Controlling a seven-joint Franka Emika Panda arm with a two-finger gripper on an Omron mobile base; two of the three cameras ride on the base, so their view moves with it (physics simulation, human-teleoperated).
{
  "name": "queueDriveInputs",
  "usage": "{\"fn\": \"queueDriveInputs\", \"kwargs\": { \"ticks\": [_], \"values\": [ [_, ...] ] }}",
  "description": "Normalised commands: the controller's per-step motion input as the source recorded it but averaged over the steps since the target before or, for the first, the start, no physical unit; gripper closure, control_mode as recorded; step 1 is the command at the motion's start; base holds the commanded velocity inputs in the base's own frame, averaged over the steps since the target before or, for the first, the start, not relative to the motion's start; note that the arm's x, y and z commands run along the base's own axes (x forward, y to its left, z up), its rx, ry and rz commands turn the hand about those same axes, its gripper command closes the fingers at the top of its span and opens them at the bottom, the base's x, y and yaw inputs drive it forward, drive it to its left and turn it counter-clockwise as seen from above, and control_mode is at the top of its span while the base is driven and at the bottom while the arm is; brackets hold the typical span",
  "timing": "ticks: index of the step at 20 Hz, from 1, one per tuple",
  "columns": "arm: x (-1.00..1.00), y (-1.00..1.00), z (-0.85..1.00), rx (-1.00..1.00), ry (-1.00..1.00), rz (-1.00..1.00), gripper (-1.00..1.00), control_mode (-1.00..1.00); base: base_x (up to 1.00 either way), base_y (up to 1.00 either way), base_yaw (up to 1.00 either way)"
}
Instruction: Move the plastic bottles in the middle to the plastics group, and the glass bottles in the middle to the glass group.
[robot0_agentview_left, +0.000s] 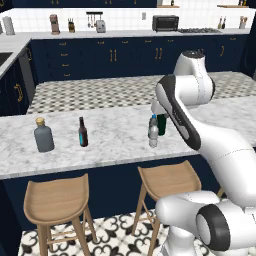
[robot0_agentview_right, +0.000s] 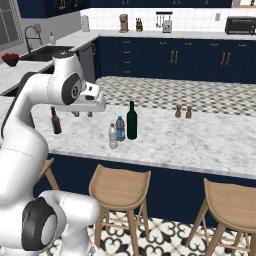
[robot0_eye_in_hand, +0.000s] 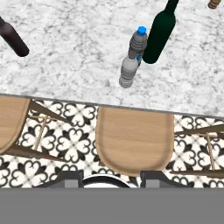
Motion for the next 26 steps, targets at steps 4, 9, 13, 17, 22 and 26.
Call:
{"fn": "queueDriveInputs", "kwargs": {
  "ticks": [4,9,13,17,22,26],
  "values": [
    [0.04,0.00,-0.06,-0.01,-0.08,0.00,-1.00,-1.00,0.00,0.00,0.00],
    [0.00,-0.01,-0.31,-0.04,-0.16,0.00,-1.00,-1.00,0.00,0.00,0.00],
    [0.01,-0.20,-0.34,0.00,0.04,0.00,-1.00,-1.00,0.00,0.00,0.00],
    [0.16,0.00,-0.35,0.00,0.00,-0.04,-1.00,-1.00,0.00,0.00,0.00],
    [0.42,0.00,-0.36,0.00,0.00,-0.08,-1.00,-1.00,0.00,0.00,0.00],
    [0.61,0.00,-0.20,0.00,0.00,-0.09,-1.00,-1.00,0.00,0.00,0.00]
  ]
}}
